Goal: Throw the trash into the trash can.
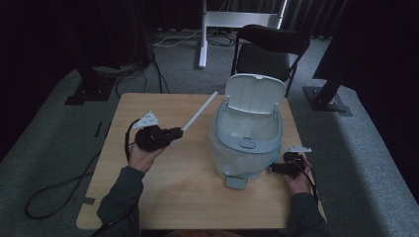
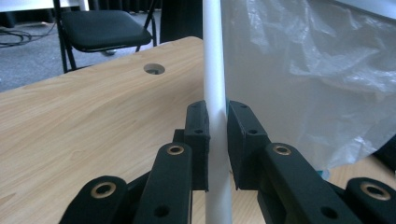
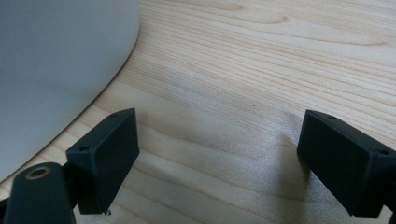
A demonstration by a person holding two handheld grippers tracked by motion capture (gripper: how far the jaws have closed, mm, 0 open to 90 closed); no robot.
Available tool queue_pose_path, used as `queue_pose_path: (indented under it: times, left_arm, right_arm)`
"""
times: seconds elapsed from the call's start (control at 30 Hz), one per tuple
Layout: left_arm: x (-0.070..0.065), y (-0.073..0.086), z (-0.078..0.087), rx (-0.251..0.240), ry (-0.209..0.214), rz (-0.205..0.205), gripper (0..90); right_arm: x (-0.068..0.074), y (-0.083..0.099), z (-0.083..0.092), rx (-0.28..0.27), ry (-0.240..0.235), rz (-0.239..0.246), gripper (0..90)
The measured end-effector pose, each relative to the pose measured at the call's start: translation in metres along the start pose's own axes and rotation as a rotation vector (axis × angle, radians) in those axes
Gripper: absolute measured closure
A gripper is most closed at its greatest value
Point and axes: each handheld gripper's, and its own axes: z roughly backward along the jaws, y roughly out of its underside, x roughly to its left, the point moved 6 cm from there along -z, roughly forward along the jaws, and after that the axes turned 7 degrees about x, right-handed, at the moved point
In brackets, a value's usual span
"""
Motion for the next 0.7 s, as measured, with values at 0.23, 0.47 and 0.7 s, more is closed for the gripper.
queue_pose_path:
  times: [0.23,0.47,0.7]
  left_arm:
    - [-0.005,0.004,0.003,-0.012,0.027,-0.015,79.2]
    - [-0.012,0.002,0.006,-0.034,0.068,-0.042,79.2]
    - [-0.019,-0.002,0.000,-0.029,0.108,-0.068,79.2]
  right_arm:
    - [0.000,0.000,0.000,0.000,0.000,0.000,11.6]
    - [0.000,0.000,0.000,0.000,0.000,0.000,11.6]
    - [0.000,0.000,0.000,0.000,0.000,0.000,11.7]
